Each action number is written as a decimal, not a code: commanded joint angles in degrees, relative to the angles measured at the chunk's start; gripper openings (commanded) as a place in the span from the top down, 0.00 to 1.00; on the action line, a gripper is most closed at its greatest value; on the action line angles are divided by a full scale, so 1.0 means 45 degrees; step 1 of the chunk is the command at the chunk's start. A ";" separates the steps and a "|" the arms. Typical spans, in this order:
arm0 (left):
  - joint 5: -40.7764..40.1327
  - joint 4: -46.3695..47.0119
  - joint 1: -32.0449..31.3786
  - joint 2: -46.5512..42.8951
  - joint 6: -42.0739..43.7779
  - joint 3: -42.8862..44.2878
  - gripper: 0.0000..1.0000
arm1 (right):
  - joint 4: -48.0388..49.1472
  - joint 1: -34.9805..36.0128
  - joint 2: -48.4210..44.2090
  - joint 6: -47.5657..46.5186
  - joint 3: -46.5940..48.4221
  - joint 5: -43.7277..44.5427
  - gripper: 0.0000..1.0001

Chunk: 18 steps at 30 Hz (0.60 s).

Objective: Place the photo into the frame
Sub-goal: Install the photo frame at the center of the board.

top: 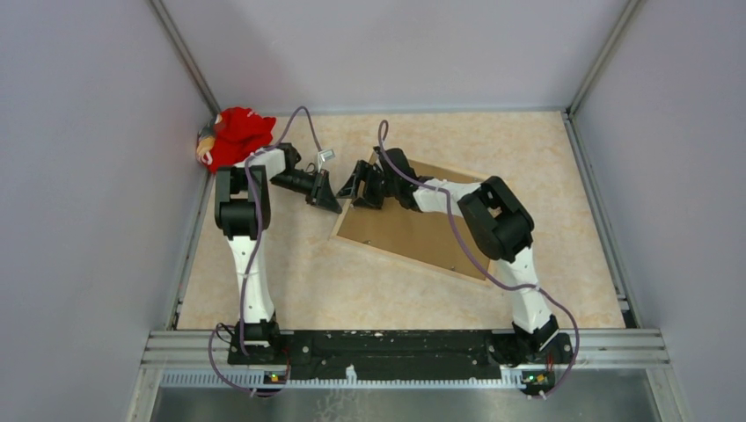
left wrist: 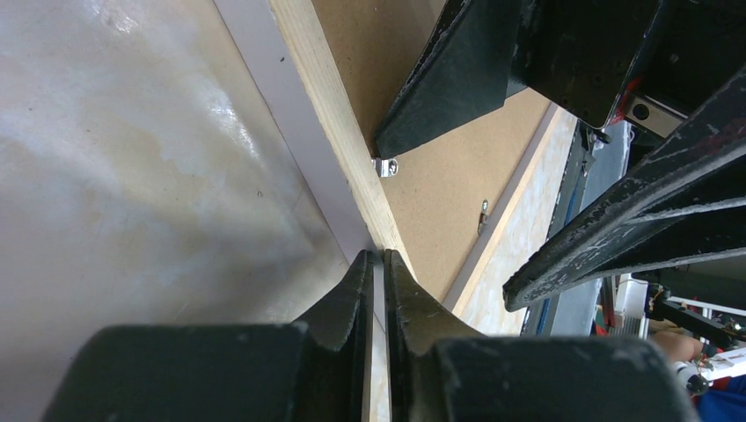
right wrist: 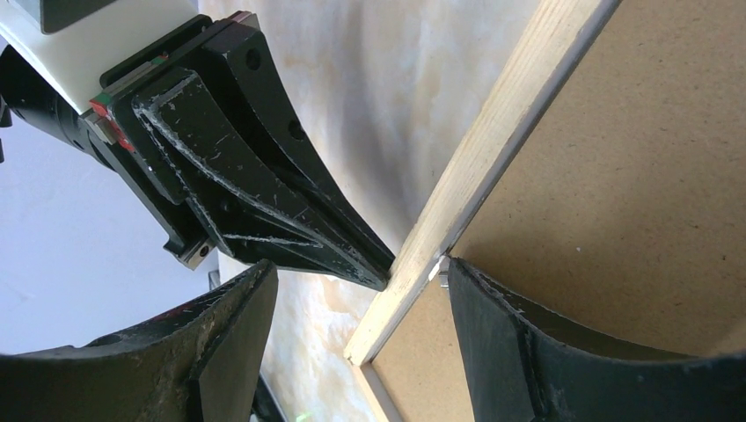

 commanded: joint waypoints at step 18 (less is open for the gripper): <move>0.0707 0.0202 -0.0152 -0.0024 0.0289 -0.0176 0.89 | -0.1286 0.0538 0.1079 -0.0950 0.1142 -0.1556 0.28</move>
